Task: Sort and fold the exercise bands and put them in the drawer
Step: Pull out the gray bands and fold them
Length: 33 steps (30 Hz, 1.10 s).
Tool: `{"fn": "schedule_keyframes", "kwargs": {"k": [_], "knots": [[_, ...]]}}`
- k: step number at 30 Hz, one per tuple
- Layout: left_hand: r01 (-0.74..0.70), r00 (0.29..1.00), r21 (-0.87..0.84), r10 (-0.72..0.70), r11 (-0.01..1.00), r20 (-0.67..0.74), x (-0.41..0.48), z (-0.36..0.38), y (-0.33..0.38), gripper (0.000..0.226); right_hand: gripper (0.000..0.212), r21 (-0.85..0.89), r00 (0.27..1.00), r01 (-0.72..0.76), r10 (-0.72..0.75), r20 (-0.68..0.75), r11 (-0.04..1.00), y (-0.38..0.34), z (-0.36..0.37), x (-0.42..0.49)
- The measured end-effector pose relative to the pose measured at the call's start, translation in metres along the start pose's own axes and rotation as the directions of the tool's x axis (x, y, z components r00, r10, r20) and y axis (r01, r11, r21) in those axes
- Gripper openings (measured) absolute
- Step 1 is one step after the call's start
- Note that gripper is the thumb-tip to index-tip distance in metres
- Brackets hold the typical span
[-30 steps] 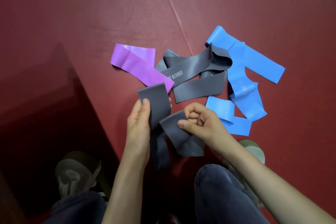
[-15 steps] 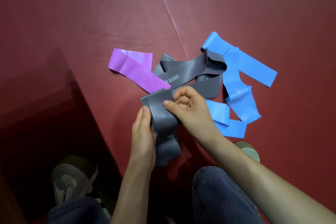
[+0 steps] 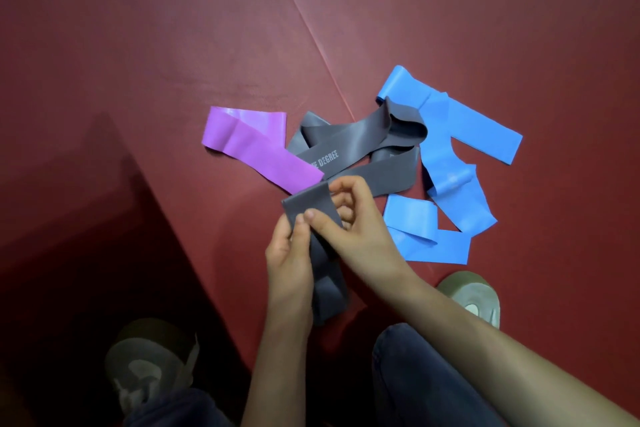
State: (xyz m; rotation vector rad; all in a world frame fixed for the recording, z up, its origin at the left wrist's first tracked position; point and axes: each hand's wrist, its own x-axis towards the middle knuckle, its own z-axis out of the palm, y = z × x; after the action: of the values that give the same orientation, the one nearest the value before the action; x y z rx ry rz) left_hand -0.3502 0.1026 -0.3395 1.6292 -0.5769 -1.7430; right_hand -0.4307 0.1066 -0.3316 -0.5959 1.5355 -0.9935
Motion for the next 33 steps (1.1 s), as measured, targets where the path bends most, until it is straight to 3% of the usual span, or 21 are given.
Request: {"fn": "schedule_keyframes", "kwargs": {"k": [5,8,13,17,21,24,26,30,33], "knots": [[0.011,0.994,-0.033,-0.008,0.999,0.108,0.009,0.008,0.015,0.024,0.048,0.04,0.998,0.05,-0.051,0.036,0.998,0.003,-0.003,-0.006],[0.003,0.991,-0.004,-0.002,1.0,0.133,0.014,0.004,0.015,0.025,0.059,-0.024,0.998,0.06,-0.059,0.025,0.998,0.012,-0.004,-0.003],[-0.03,0.994,-0.002,0.03,1.0,0.102,0.022,-0.009,0.013,0.027,0.05,0.029,0.997,-0.077,0.076,0.016,0.997,0.039,-0.014,0.003],[-0.038,0.995,-0.072,0.044,0.997,0.094,0.027,-0.019,0.022,0.026,0.041,-0.291,0.967,-0.163,0.212,0.145,0.943,0.064,-0.03,0.001],[-0.045,0.995,-0.069,0.05,0.997,0.084,0.029,-0.02,0.025,0.025,0.035,-0.496,0.963,-0.066,0.186,0.197,0.866,0.076,-0.027,-0.003],[-0.04,0.996,-0.063,0.045,0.997,0.082,0.027,-0.021,0.024,0.025,0.013,-0.592,0.972,-0.009,0.146,0.184,0.806,0.077,-0.021,-0.002],[-0.052,0.996,-0.072,0.057,0.996,0.073,0.028,-0.023,0.025,0.026,0.023,-0.666,0.977,0.042,0.108,0.183,0.745,0.076,-0.02,-0.005],[-0.084,0.995,-0.087,0.089,0.993,0.052,0.03,-0.024,0.029,0.027,0.021,-0.821,0.975,0.103,0.107,0.195,0.561,0.072,-0.031,-0.013],[-0.09,0.994,-0.082,0.095,0.993,0.056,0.028,-0.025,0.029,0.026,0.011,-0.748,0.934,0.044,0.239,0.267,0.662,0.07,-0.033,-0.018]]}}
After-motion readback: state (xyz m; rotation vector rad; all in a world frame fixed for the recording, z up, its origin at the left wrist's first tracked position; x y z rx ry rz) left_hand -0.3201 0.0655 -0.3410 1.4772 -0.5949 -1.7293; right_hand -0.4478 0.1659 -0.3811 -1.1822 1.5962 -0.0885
